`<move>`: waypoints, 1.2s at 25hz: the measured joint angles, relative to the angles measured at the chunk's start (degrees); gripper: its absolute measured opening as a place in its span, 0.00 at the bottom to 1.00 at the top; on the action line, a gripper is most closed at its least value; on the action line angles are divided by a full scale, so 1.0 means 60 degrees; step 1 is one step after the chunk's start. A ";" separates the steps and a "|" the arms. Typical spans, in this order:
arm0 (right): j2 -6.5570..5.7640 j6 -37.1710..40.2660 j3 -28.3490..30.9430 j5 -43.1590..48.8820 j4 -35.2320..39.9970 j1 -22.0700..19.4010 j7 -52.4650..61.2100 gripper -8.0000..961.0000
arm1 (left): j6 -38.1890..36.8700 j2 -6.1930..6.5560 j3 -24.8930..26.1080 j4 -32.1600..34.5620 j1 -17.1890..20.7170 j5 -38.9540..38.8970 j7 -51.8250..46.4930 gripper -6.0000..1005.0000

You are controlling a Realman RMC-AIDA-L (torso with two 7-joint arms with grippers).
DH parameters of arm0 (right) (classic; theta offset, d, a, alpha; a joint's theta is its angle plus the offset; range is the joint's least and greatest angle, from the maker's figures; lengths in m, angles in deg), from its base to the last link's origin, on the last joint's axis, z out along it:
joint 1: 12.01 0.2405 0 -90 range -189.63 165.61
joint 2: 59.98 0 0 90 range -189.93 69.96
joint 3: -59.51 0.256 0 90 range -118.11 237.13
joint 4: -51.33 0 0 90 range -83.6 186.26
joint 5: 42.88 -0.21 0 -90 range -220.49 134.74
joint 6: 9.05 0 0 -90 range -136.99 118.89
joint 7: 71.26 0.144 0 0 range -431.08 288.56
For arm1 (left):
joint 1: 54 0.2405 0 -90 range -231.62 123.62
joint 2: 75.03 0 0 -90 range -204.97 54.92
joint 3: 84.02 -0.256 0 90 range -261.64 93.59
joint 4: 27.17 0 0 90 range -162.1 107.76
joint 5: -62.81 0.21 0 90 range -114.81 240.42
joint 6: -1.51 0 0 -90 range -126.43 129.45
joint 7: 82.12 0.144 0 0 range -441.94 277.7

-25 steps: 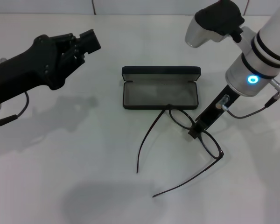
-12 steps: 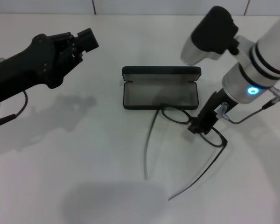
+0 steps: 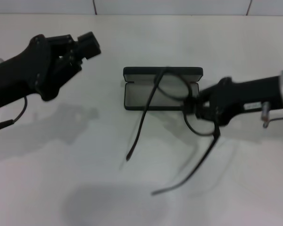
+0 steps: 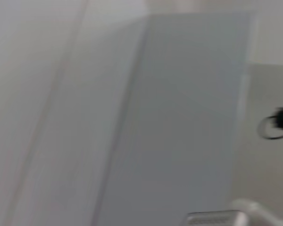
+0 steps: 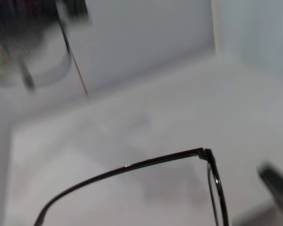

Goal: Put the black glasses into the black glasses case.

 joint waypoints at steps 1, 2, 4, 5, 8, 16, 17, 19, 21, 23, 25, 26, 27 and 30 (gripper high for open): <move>-0.0019 0.0099 0.0213 -0.0716 -0.0145 -0.0176 -0.0555 0.13 | -0.0299 0.0025 -0.0039 -0.0032 -0.0106 0.0022 0.0093 0.06; -0.0038 0.0178 0.0365 -0.1151 -0.0266 -0.0268 -0.0967 0.13 | -0.0533 0.0050 -0.0091 -0.0072 -0.0232 0.0045 0.0144 0.06; -0.0050 0.0281 0.0674 -0.1766 -0.0512 -0.0380 -0.1519 0.13 | -0.0899 0.0092 -0.0308 -0.0252 -0.0588 0.0086 0.0149 0.06; -0.0050 0.0378 0.0821 -0.1977 -0.0683 -0.0372 -0.1740 0.13 | -0.0961 0.0096 -0.0430 -0.0327 -0.0728 0.0086 0.0152 0.06; -0.0057 0.0617 0.1100 -0.2510 -0.1201 -0.0223 -0.2220 0.13 | -0.0983 0.0079 -0.0994 -0.0676 -0.1247 0.0142 0.0259 0.05; -0.0021 0.0941 0.1094 -0.2902 -0.1963 0.0300 -0.2882 0.13 | -0.0932 -0.0261 -0.1422 -0.1483 -0.2213 0.0245 0.0481 0.05; -0.0008 0.0976 0.1086 -0.2931 -0.2003 0.0355 -0.2949 0.13 | -0.0915 -0.0286 -0.1424 -0.1515 -0.2234 0.0284 0.0506 0.05; 0.0004 0.1045 0.1073 -0.3032 -0.2047 0.0417 -0.3043 0.13 | -0.0825 -0.0332 -0.1418 -0.1634 -0.2262 0.0364 0.0573 0.05; 0.0003 0.1100 0.1071 -0.3137 -0.2055 0.0449 -0.3077 0.13 | -0.0618 -0.0353 -0.1400 -0.1801 -0.2271 0.0370 0.0616 0.05; -0.0001 0.1164 0.1071 -0.3186 -0.2058 0.0486 -0.3093 0.13 | -0.0380 -0.0358 -0.1396 -0.1930 -0.2273 0.0365 0.0641 0.05; 0.0004 0.1243 0.1070 -0.3190 -0.2060 0.0526 -0.3095 0.13 | -0.0122 -0.0360 -0.1423 -0.2039 -0.2291 0.0392 0.0680 0.04; 0.0014 0.1299 0.1071 -0.3212 -0.2060 0.0538 -0.3096 0.13 | -0.0042 -0.0360 -0.1434 -0.2079 -0.2311 0.0410 0.0691 0.04; 0.0020 0.1351 0.1068 -0.3242 -0.2059 0.0548 -0.3102 0.13 | 0.0004 -0.0361 -0.1444 -0.2116 -0.2336 0.0421 0.0698 0.04; 0.0024 0.1496 0.1054 -0.3412 -0.2069 0.0551 -0.3176 0.13 | 0.0109 -0.0362 -0.1459 -0.2320 -0.2440 0.0458 0.0786 0.04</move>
